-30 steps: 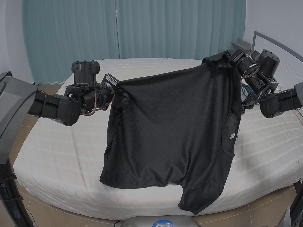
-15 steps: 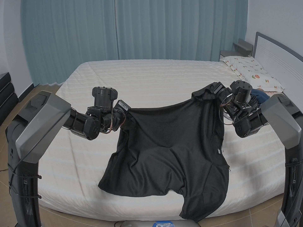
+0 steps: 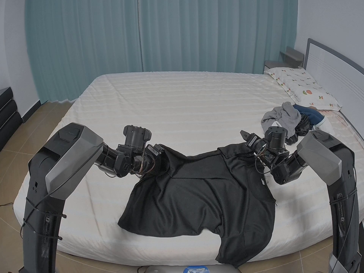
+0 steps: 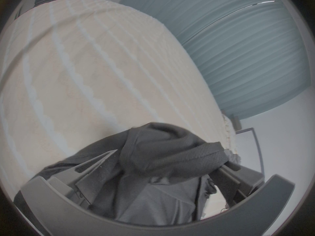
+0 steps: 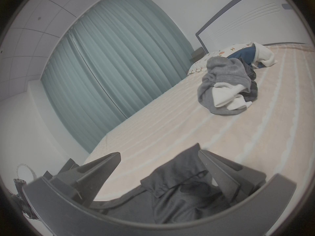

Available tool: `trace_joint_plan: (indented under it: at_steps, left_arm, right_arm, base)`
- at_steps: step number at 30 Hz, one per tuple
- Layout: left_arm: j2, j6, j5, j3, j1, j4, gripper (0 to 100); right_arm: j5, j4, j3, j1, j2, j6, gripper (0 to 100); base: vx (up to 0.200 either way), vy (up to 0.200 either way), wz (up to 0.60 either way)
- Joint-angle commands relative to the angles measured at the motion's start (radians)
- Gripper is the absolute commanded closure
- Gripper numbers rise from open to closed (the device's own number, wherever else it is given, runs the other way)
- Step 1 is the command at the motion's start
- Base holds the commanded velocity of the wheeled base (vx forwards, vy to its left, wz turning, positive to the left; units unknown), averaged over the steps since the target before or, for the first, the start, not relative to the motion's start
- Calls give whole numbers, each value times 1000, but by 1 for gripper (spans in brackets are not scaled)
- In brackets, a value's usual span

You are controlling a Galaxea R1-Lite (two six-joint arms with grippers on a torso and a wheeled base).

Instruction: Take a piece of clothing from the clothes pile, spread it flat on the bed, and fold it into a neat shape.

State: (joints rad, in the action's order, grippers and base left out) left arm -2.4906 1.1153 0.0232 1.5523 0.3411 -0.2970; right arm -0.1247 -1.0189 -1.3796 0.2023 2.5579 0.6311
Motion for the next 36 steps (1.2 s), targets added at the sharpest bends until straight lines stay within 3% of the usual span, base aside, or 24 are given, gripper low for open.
trace_joint_plan:
  at_steps: [1,7,10,13,21,24,30,33,36]
  left_arm:
    - [-20,1,3,66,-37,113,0]
    - [6,0,-3,61,-77,185,0]
    - [35,1,-42,55,-123,185,0]
    - [56,1,-98,49,-134,191,0]
    - [145,-37,-410,-12,-151,331,0]
    - [138,-43,-399,-18,-155,335,0]
    - [170,-52,-342,-109,-168,314,0]
    - [223,-69,-350,-219,-172,243,0]
    - [286,-66,-309,-414,-159,85,0]
  right_arm:
    - [0,34,62,-37,-48,1,0]
    - [19,36,186,-58,-131,15,0]
    - [85,30,338,-67,-220,91,0]
    - [99,31,399,-67,-255,141,0]
    - [145,5,606,-27,-309,283,0]
    - [155,-56,668,-1,-300,331,0]
    - [158,-168,764,8,-311,331,0]
    - [161,-171,797,15,-327,329,0]
    - [188,-175,812,9,-321,328,0]
  base:
    - [0,0,0]
    - [0,0,0]
    - [0,0,0]
    - [0,0,0]
    - [0,0,0]
    - [0,0,0]
    - [0,0,0]
    - [0,0,0]
    - [0,0,0]
